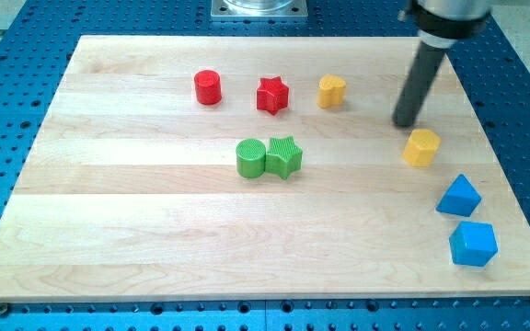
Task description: Place the hexagon at the top of the triangle
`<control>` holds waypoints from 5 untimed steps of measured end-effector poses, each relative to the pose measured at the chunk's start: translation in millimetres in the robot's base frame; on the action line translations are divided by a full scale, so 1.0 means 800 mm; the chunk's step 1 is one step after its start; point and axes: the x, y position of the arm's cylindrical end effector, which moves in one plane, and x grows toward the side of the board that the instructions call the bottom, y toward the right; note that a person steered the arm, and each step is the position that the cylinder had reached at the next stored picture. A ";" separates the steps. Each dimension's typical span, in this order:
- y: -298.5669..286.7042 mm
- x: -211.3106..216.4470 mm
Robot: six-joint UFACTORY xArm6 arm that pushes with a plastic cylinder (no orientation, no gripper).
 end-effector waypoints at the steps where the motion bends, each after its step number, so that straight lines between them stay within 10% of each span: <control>1: -0.032 0.035; 5: 0.042 0.064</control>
